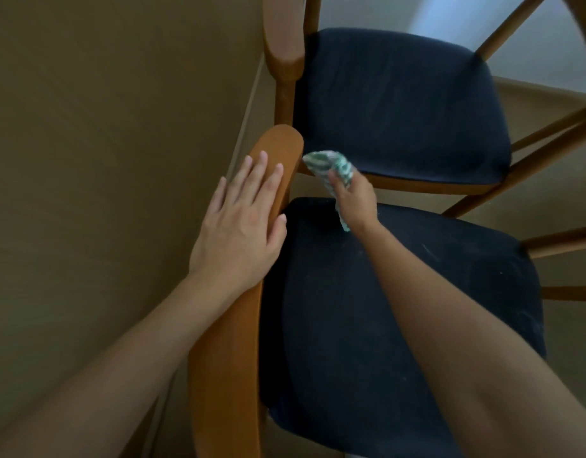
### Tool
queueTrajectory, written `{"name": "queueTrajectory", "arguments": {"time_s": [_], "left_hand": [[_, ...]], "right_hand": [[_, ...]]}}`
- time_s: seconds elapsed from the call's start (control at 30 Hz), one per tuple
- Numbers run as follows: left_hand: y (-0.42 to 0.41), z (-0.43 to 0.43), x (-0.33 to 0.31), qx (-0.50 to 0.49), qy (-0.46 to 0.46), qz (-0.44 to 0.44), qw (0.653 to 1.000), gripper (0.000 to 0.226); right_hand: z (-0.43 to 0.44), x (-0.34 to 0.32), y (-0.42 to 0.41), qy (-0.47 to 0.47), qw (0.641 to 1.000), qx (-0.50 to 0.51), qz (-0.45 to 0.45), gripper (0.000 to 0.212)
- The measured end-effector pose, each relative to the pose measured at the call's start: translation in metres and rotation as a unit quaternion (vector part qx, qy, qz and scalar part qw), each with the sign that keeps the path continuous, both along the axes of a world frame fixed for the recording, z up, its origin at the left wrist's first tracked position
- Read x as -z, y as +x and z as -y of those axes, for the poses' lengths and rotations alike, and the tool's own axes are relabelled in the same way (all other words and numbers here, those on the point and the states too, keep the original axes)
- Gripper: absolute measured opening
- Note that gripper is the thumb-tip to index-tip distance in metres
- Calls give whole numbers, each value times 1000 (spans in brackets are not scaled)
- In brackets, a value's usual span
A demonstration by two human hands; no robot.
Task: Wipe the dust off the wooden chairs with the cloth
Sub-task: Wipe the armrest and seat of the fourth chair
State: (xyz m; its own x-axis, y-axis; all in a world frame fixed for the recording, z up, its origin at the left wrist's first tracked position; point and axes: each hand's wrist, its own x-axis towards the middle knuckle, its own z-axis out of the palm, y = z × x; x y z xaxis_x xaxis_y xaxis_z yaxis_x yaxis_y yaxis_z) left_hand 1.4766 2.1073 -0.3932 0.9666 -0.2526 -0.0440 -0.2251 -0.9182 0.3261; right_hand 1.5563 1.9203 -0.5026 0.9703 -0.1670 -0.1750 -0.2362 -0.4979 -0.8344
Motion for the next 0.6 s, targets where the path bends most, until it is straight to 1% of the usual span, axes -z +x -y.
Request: {"name": "queueTrajectory", "arguments": {"time_s": [0.03,0.07,0.1,0.13,0.17,0.23,0.3,0.37,0.47,0.53,0.6], "left_hand": [[1,0,1,1,-2,3,1000,58],[0,0,2,0,-2,7,1000,59],[0,0,2,0,2,9,1000,60],[0,0,3,0,7,12,1000,61],[0,0,5,2,12,15,1000,62],[0,1,6,3,14,17,1000,62],[0,0,6,1,12,19,1000,62],[1,1,6,0,13,25,1000,61],[1,2,7,1,17,26,999,62],[1,2,7,0,18,26,999,62],[1,3,6,-3,16,28,999,61]], "right_hand": [[0,12,1,-74,995,-51,-32,34],[-1,24,-2,-143,980,-121,-72,38],[-3,36,-7,-198,955,-193,-103,43],[-5,45,-11,-240,933,-246,-110,51],[-6,52,-13,-269,919,-269,-102,58],[-10,58,-8,-305,916,-250,-79,62],[-19,55,0,-321,916,-226,-88,55],[-35,54,3,-301,927,-205,-91,50],[-53,54,-9,-278,943,-166,-76,51],[-62,55,-24,-292,942,-150,-71,53],[-72,58,-40,-318,933,-160,-60,52]]}}
